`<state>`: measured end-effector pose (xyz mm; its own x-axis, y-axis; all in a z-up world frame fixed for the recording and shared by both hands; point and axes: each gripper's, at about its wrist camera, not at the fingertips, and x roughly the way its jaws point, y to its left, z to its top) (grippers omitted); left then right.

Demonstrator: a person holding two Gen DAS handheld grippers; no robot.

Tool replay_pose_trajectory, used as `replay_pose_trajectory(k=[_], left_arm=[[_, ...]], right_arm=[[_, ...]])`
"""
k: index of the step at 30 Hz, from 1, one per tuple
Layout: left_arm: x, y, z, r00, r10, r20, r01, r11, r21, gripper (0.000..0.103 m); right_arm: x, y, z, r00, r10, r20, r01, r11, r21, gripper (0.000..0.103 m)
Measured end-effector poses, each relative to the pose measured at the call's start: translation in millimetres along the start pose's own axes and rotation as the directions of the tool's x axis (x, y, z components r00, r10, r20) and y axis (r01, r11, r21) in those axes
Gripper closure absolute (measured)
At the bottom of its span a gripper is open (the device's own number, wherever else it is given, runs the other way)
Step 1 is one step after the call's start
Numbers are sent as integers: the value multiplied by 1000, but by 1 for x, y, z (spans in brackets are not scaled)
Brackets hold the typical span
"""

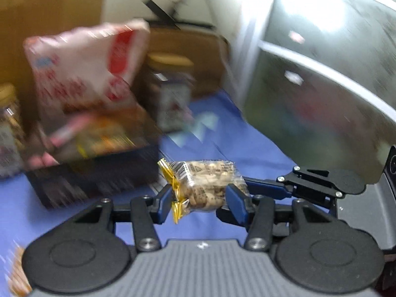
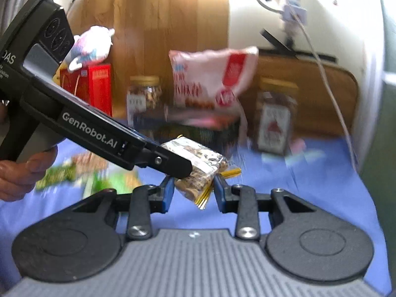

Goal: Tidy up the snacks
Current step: 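Carry the nut bag with the left tool into the tin box and release, then move the left tool to the light green pastry packet and close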

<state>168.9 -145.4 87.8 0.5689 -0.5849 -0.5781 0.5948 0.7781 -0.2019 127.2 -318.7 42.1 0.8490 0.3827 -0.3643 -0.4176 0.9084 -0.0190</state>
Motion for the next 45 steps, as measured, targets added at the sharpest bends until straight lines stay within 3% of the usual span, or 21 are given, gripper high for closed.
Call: replay_pose_trajectory(k=[7,16,18,23,25,30,35,40,42,45], left_arm=[[27,77,49,995,92,25,-89,990,-106,56],[72,124,54,982,187,-30,-189,965,-181,53],[72,124,53,979,202,-30,-204,962,-181,52],[33,119,42,982,190,23,-183,969,-168,49],[13,116,27,984,176,22,-171,972,-162,49],[-26,105,-27,997,70,-36,-75,981,-180,49],[-44,99,-75,998,22,-65,-36,971,-236,47],[-34,101,-99,996,-18,-89,-6,964,-265,39],[-32,103,-109,994,-68,-87,38,948,-315,41],[-43,90,-120,996,-44,-73,19,951,-307,41]], right_arm=[[90,-14,51,998,69,-8,-69,998,-13,66],[158,-6,50,996,45,-79,-51,996,-76,58],[160,-6,51,997,43,-67,-47,997,-64,48],[125,-6,50,999,47,-4,-47,998,-41,47],[98,-4,41,997,83,1,-83,996,-13,47],[52,8,4,968,236,-91,-224,967,125,47],[12,35,-33,954,276,-115,-244,941,233,47],[6,63,-50,932,312,-185,-267,936,229,46],[9,79,-50,930,308,-200,-272,943,190,42],[14,102,-51,938,270,-216,-252,962,109,39]])
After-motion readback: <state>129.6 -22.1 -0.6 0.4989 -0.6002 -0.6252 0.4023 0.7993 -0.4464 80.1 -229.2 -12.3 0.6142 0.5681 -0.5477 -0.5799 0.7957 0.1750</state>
